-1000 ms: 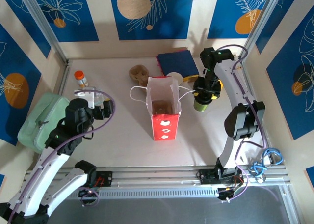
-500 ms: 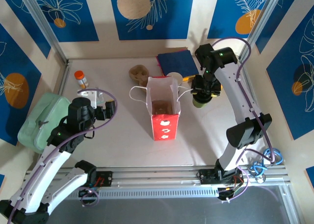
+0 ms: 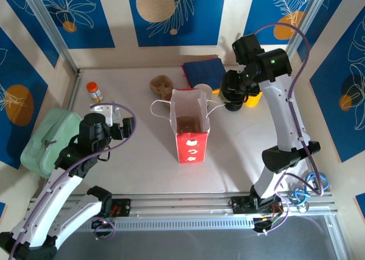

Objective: Pack the takeout coffee

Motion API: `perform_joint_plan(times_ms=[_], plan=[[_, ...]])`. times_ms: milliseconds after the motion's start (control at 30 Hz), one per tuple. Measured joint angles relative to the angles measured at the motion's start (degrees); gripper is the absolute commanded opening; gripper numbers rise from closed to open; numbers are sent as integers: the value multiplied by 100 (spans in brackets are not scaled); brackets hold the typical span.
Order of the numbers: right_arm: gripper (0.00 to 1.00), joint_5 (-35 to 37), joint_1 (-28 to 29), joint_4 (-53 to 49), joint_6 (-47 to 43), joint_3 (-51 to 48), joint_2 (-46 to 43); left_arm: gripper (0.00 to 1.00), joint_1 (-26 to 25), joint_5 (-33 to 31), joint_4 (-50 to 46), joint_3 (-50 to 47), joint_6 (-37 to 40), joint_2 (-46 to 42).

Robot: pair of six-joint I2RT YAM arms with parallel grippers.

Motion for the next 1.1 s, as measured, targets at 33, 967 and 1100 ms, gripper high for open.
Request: perform_joint_plan(times_ms=[33, 967, 1100], plan=[[65, -7, 24, -2, -2, 120, 24, 98, 0, 4, 0, -2, -13, 0], [65, -396, 1228, 0, 208, 1423, 623, 92, 0, 562, 223, -188, -273, 365], [64, -304, 1228, 0, 264, 1427, 621, 91, 0, 645, 273, -188, -293, 407]])
